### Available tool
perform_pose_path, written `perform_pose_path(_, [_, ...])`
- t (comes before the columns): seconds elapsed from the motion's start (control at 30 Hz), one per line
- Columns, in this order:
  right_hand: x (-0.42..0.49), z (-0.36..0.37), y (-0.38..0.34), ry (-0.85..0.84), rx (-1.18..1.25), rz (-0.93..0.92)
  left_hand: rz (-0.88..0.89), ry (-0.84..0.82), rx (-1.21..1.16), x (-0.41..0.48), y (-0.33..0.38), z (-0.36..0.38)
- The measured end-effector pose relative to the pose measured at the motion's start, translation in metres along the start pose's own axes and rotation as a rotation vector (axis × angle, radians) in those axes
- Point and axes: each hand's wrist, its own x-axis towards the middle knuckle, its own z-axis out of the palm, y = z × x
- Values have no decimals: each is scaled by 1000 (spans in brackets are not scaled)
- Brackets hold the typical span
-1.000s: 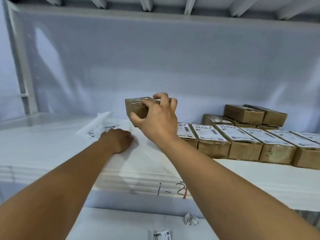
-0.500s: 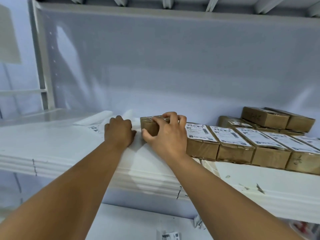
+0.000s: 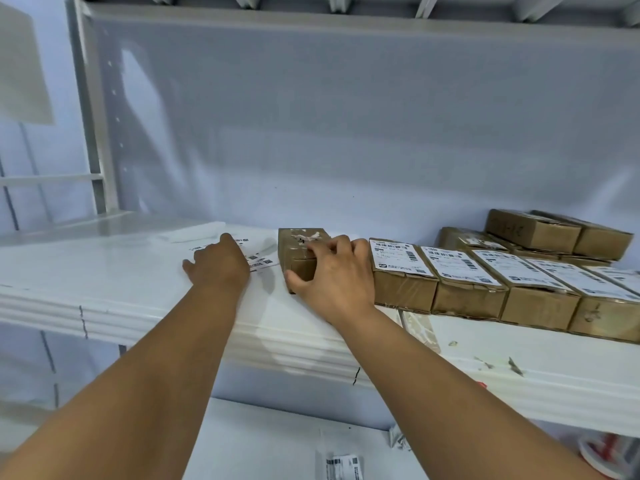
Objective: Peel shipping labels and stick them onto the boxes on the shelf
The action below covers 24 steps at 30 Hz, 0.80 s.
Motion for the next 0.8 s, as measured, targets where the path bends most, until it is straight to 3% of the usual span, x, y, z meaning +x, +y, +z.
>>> perform_pose_path(0.33, [-2, 1, -5, 20, 8, -24, 247, 148, 256, -15, 14, -14])
perform_pose_path(0.6, [-1, 2, -3, 69, -138, -20, 314, 211, -8, -13, 17, -12])
perform_pose_path(0.8, [1, 4, 0, 77, -211, -50, 463, 242, -297, -6, 13, -4])
